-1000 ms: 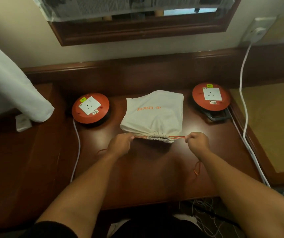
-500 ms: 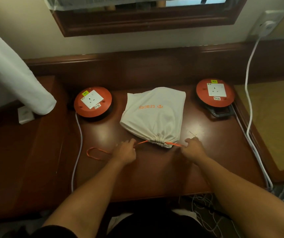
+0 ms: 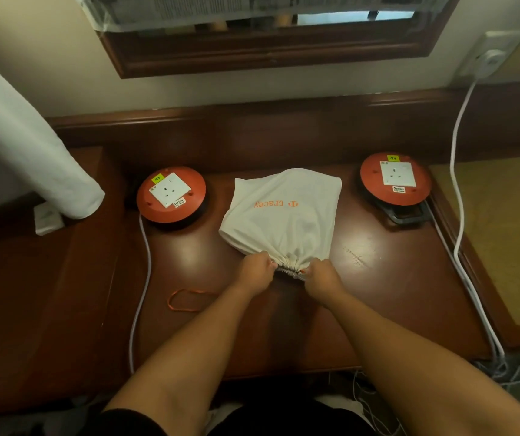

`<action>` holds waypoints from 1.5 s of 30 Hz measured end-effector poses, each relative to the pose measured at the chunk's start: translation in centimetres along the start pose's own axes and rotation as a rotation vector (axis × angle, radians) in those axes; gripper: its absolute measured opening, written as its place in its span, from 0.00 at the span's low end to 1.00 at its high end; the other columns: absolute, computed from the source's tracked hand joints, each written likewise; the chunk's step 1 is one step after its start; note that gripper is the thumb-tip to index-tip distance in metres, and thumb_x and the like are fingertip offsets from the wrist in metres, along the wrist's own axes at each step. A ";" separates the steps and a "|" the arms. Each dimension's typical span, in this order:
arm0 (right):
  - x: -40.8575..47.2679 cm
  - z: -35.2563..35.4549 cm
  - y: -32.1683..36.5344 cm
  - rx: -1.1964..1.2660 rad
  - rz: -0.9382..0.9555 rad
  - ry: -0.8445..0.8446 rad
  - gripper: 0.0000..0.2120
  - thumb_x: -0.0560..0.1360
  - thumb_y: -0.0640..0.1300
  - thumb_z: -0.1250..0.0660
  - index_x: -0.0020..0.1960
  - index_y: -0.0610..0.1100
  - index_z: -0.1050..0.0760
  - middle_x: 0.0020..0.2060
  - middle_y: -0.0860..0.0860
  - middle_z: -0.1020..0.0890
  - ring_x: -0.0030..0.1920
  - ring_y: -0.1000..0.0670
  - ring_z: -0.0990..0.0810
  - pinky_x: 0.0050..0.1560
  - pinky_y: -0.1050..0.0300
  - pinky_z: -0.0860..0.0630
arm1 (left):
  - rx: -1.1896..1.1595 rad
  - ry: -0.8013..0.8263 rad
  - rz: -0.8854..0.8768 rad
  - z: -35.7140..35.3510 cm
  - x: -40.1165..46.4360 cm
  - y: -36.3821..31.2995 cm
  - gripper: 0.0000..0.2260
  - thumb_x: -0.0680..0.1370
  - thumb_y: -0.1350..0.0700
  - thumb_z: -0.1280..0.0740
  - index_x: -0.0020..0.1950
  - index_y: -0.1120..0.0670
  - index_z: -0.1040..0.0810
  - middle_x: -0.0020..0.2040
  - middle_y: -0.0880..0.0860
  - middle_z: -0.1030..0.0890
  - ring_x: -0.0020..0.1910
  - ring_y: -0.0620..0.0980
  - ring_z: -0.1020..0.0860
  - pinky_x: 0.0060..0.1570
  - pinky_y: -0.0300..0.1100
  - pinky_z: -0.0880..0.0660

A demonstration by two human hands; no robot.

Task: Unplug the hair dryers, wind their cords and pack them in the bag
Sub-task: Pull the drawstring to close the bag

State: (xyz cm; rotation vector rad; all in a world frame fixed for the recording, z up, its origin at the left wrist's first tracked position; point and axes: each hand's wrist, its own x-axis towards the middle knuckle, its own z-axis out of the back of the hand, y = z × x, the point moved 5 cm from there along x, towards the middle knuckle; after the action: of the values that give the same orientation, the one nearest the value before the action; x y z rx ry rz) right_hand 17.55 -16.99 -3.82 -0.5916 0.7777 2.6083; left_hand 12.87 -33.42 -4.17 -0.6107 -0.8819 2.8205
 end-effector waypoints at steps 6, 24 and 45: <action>-0.3 1.7 0.4 0.302 -0.030 -0.051 0.08 0.74 0.31 0.46 0.46 0.40 0.31 0.43 0.41 0.26 0.36 0.46 0.29 0.30 0.58 0.36 | 0.004 -0.021 -0.040 2.1 -0.2 -0.7 0.10 0.79 0.55 0.37 0.43 0.60 0.25 0.44 0.60 0.19 0.46 0.60 0.23 0.43 0.49 0.30; -0.8 6.7 -4.9 -0.400 0.107 0.176 0.09 0.77 0.40 0.41 0.49 0.44 0.22 0.46 0.49 0.23 0.45 0.49 0.27 0.49 0.54 0.28 | 0.303 0.181 -0.118 5.2 -2.3 2.1 0.09 0.79 0.51 0.37 0.49 0.54 0.22 0.50 0.54 0.20 0.48 0.52 0.24 0.42 0.42 0.32; 3.6 12.9 6.8 0.819 0.034 -0.216 0.07 0.76 0.33 0.39 0.45 0.37 0.22 0.45 0.42 0.18 0.37 0.50 0.18 0.40 0.57 0.21 | -0.529 -0.283 0.053 12.1 3.7 -7.3 0.07 0.80 0.59 0.39 0.50 0.58 0.21 0.49 0.56 0.17 0.46 0.51 0.19 0.50 0.47 0.22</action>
State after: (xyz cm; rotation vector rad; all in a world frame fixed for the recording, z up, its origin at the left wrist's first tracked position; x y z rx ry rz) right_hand 7.83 -14.08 7.22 -0.0513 1.6308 2.0487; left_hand 4.51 -32.80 7.78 -0.2823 -1.7141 2.7575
